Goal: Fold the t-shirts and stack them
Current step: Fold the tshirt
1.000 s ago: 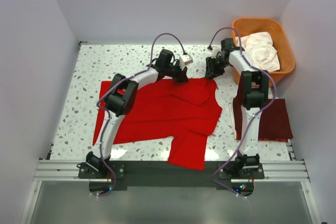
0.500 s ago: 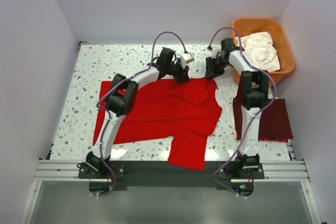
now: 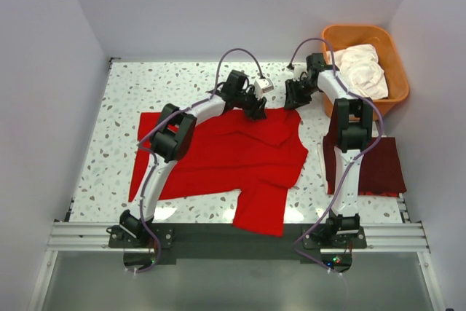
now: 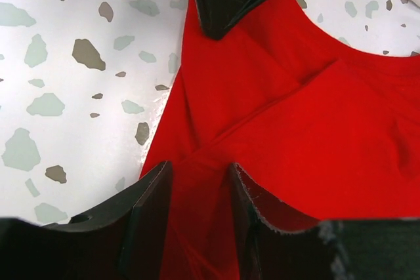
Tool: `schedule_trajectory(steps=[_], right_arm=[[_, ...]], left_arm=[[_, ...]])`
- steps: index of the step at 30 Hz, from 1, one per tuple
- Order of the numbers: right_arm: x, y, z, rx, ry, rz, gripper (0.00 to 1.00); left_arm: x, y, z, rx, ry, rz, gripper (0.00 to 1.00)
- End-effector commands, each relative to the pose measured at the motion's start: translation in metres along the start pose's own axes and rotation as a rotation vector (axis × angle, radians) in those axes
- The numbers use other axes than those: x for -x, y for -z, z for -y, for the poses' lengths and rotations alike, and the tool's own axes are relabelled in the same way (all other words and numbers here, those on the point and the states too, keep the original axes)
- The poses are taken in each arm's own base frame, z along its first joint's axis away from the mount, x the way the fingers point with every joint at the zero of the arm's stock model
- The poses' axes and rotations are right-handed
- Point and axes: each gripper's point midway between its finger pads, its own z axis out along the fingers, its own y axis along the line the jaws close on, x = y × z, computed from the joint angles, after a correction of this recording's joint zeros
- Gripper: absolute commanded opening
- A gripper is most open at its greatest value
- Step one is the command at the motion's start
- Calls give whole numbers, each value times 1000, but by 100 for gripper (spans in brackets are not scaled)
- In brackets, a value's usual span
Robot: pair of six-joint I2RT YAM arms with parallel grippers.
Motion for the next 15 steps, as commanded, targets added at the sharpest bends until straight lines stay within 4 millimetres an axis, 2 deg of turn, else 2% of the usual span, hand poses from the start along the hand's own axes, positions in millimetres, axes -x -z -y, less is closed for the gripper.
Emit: schedule_trajectory(steps=[1,4,7,15], right_arm=[[2,0,0,17,9,3,41],[0,-1,4,5,8,-3,41],[0,-1,6,-6,7,-3,41],[2,0,8,-21,6,0,41]], left_arm=[[31,8,-4,27,-26,52,45],[54,19,0,35,-42,98,46],[62,23,1,39,-21,106,46],[53,26,4,17,154,53,48]])
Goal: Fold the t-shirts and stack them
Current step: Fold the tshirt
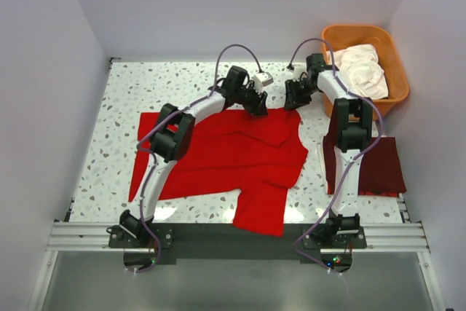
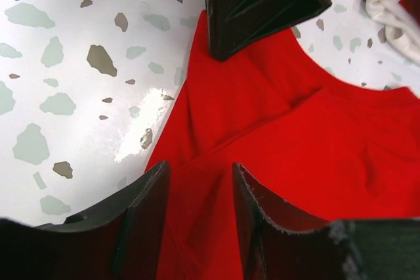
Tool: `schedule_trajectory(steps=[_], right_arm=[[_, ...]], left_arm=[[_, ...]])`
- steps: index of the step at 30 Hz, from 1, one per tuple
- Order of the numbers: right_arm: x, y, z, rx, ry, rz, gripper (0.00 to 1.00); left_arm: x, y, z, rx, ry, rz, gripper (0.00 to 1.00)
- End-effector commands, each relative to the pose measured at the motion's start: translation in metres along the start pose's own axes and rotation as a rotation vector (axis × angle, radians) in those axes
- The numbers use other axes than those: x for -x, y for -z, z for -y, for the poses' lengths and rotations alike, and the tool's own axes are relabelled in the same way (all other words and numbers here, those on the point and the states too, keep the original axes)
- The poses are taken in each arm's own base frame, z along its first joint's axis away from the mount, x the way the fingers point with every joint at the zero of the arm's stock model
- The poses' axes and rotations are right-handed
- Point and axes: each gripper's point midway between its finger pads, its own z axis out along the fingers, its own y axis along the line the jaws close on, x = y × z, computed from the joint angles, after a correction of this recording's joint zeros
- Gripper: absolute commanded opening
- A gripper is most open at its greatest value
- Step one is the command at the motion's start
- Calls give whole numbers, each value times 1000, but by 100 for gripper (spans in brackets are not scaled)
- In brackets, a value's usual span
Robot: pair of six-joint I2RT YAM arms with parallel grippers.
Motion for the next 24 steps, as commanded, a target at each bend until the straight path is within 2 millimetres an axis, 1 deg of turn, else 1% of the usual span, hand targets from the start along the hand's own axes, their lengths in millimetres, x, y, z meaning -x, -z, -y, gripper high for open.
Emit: schedule_trajectory(steps=[1,3,4,6,11,13,18,19,24], right_arm=[[3,1,7,-19,7,3,41],[3,1,7,-19,8,4,41],[4,1,7,-20,5,6,41],[4,1,7,-20,4,7,41],[5,0,7,-18,-1,9,41],[4,0,7,-18,-4,6,41],[4,-1,7,-17,-11,7,42],[4,-1,7,-18,-11,9,42],[5,-1,7,-19,-17,11,42]], left_arm=[[36,20,9,-10,98,42,48],[37,21,14,-32,127,36,48],[34,19,14,-33,153,27,48],[33,20,15,-34,181,19,48],[15,17,9,-12,284,-48,47],[12,17,6,0,310,-53,47],[8,21,-10,39,377,-47,46],[2,19,-13,43,395,-57,45],[-5,18,-20,63,404,-71,44]])
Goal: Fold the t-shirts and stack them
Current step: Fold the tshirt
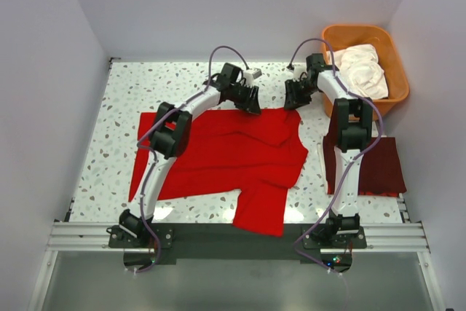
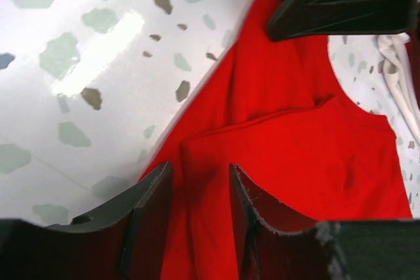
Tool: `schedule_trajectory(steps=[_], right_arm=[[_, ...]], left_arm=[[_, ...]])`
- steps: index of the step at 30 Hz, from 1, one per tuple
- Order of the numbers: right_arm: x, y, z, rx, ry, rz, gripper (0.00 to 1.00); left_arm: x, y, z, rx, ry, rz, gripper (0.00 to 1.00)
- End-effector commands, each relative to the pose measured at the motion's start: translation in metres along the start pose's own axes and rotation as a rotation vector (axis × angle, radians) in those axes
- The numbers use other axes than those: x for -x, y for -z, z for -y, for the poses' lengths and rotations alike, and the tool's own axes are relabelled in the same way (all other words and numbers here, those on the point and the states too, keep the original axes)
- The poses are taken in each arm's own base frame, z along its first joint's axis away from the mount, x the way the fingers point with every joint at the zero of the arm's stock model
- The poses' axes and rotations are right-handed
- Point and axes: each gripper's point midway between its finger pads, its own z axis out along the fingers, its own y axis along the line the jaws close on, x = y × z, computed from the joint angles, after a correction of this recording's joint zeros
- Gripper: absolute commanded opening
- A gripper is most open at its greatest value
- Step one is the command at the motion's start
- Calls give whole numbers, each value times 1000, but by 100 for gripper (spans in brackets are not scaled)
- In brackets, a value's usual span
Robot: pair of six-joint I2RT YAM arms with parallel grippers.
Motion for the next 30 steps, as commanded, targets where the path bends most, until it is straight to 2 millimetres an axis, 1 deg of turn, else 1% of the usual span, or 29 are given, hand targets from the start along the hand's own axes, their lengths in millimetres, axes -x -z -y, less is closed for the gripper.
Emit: schedule_trajectory(steps=[1,6,26,30], right_arm=[[5,-1,8,-21,-12,11,42],[6,-1,8,-25,-12,11,42],[4,-4,11,-33,-4,-1,42],[4,-4,11,-31,-2,-3,42]], left_arm=[[9,2,-4,13,23,17,44],[7,-2,-6,2,23,18,44],[19,-12,15,-90,1,58,37],[21,-12,18,-96,-10,66,32]])
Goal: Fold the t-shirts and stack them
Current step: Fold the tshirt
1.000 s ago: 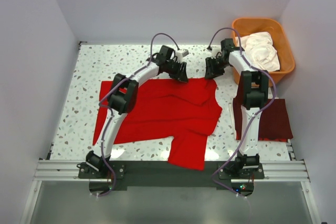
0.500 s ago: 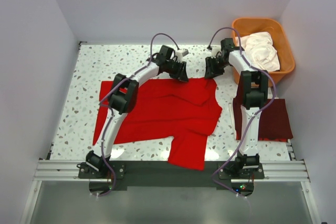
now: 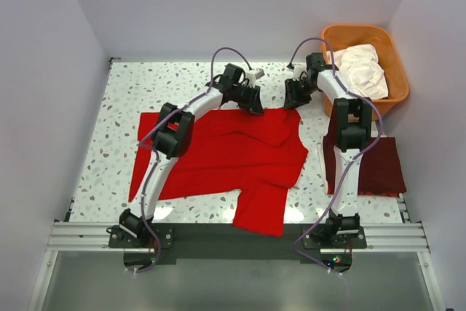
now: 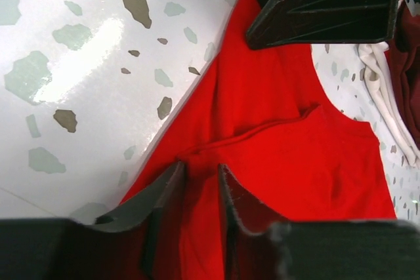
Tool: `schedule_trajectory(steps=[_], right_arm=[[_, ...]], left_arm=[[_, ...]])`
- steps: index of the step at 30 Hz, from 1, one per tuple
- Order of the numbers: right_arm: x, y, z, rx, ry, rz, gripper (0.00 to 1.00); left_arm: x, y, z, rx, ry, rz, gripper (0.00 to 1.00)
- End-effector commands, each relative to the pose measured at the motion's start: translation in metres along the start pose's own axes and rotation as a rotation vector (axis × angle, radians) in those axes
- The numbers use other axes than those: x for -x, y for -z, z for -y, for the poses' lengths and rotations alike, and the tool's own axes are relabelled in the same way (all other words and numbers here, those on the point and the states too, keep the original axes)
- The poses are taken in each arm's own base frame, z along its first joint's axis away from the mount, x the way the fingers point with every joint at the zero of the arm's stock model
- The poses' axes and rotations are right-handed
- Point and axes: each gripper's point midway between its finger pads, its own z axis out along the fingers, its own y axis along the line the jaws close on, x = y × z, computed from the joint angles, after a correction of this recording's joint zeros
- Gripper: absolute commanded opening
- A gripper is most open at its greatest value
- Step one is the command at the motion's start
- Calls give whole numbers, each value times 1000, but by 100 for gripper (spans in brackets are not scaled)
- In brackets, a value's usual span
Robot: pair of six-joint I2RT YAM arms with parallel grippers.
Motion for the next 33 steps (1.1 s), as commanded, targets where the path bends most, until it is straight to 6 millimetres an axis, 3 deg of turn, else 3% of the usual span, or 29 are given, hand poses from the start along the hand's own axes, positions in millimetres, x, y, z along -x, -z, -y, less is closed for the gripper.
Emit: schedule_trajectory(steps=[1,7,9,10,12,13,14,17,18,21,26,33], right_arm=[[0,-2,11,-30,-1,-8,42],[0,-3,11,-32,4,-9,42],[0,-3,12,-37,2,-11,42],[-1,-4,12,-38,1,-13,42],[-1,-4,12,-38,2,-13,43],[0,-4,12,-38,3,-12,42],[0,-4,12,-40,3,-12,42],[0,-3,12,-38,3,-12,42],[-1,-4,12,-40,2,-13,43],[-3,-4,13,-42,4,-18,43],[-5,-4,14,-47,8,-25,43],[-5,-3,15,-54,13,-28,43]], left_arm=[[21,-1,15,-49,-43,54,27],[25,10,25,-70,-97,72,0],[34,26,42,-99,-182,100,0],[24,27,43,-108,-197,90,0],[26,42,59,-153,-282,95,0],[10,43,61,-181,-283,57,0],[9,50,66,-193,-351,56,0],[-24,59,70,-255,-425,-28,0],[-43,61,69,-270,-410,-77,0],[-67,67,70,-317,-469,-133,0],[-95,72,66,-376,-558,-199,0],[-131,92,66,-431,-675,-276,0]])
